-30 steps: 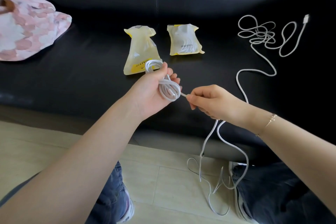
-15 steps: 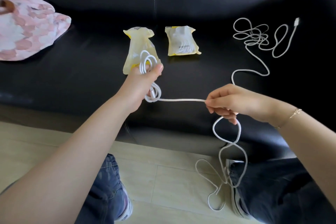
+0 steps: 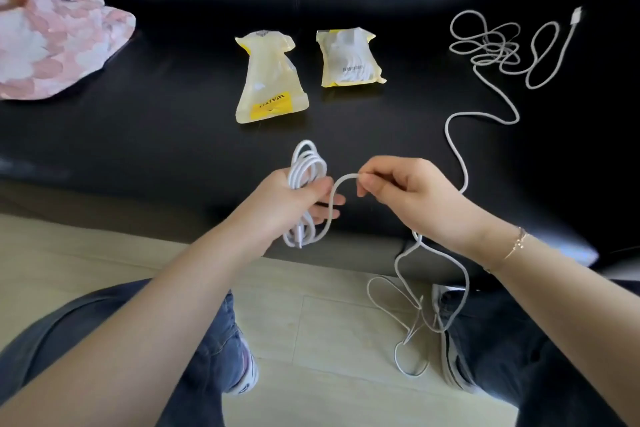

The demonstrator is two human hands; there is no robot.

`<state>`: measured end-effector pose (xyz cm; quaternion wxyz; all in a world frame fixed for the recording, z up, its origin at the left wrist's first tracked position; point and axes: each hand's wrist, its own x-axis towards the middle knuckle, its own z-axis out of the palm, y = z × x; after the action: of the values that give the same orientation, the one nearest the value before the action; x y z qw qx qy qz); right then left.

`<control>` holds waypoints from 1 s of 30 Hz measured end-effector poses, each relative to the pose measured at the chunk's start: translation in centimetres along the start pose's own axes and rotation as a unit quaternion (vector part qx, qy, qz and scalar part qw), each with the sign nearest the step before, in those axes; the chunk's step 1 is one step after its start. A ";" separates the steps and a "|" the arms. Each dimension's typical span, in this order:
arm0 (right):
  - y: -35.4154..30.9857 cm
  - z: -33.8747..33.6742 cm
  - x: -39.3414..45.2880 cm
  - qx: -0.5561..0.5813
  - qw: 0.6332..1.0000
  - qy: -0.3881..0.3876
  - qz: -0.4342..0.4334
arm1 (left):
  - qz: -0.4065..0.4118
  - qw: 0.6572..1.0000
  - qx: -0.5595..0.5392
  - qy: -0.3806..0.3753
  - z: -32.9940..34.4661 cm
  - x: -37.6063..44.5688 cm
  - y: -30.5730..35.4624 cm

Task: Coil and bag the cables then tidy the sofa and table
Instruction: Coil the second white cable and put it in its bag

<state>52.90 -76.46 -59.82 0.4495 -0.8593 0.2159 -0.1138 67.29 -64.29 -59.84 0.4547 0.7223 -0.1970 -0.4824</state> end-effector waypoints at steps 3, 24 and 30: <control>0.4 0.5 0.4 -0.002 0.997 0.070 0.012 | -0.040 0.995 -0.064 -0.065 1.1 0.1 0.6; 1.4 1.6 -0.9 -0.093 0.992 0.089 -0.003 | -0.075 0.988 0.082 -0.103 0.9 0.4 -2.4; 1.6 0.7 -0.7 -0.060 0.994 0.038 0.084 | -0.126 0.987 -0.068 -0.077 0.2 0.8 -2.5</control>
<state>52.12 -76.42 -61.59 0.3966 -0.8588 0.3102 -0.0948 67.10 -63.71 -62.35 0.4216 0.6693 -0.1052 -0.6027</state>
